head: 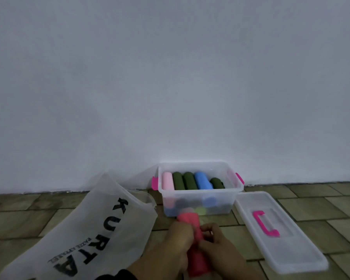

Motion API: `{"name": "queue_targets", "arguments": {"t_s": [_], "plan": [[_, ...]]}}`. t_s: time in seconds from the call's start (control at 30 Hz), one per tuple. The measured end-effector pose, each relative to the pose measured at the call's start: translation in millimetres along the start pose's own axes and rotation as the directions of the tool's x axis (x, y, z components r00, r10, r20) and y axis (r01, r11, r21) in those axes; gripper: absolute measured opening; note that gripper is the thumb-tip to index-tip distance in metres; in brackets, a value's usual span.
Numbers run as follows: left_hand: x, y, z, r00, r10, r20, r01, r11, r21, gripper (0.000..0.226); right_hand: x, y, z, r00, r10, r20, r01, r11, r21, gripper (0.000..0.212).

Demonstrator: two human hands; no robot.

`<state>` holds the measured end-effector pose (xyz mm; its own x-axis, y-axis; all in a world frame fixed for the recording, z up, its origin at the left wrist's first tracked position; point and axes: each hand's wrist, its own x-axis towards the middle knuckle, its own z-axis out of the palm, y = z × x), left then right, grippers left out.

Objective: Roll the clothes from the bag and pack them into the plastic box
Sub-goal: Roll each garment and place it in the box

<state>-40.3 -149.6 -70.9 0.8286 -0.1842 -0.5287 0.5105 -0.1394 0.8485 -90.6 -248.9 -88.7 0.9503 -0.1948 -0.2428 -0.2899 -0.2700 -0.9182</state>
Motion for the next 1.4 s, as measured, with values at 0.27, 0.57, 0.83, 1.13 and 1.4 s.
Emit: {"name": "queue_targets", "arguments": {"t_s": [0.27, 0.57, 0.83, 1.13, 1.4], "plan": [[12, 77, 14, 0.885, 0.442, 0.148, -0.462, 0.793, 0.397, 0.07, 36, -51, -67, 0.986, -0.132, -0.099, 0.159, 0.919, 0.362, 0.035], [84, 84, -32, 0.923, 0.382, 0.048, -0.16, 0.267, 0.95, 0.08, 139, -95, -103, 0.888, -0.101, -0.449, -0.116, 0.896, -0.43, 0.037], [96, 82, -33, 0.94, 0.337, 0.057, -0.139, 0.225, 0.964, 0.08, 171, -92, -83, 0.984, 0.041, -0.172, -0.171, 0.47, -0.866, 0.042], [88, 83, -33, 0.936, 0.346, 0.07, -0.148, 0.203, 0.968, 0.077, 155, -84, -65, 0.97, -0.186, -0.158, -0.073, 0.395, -0.916, 0.038], [88, 81, -33, 0.929, 0.359, 0.088, -0.171, 0.207, 0.963, 0.075, 143, -77, -64, 0.996, -0.028, -0.084, -0.058, 0.515, -0.855, 0.044]]}}
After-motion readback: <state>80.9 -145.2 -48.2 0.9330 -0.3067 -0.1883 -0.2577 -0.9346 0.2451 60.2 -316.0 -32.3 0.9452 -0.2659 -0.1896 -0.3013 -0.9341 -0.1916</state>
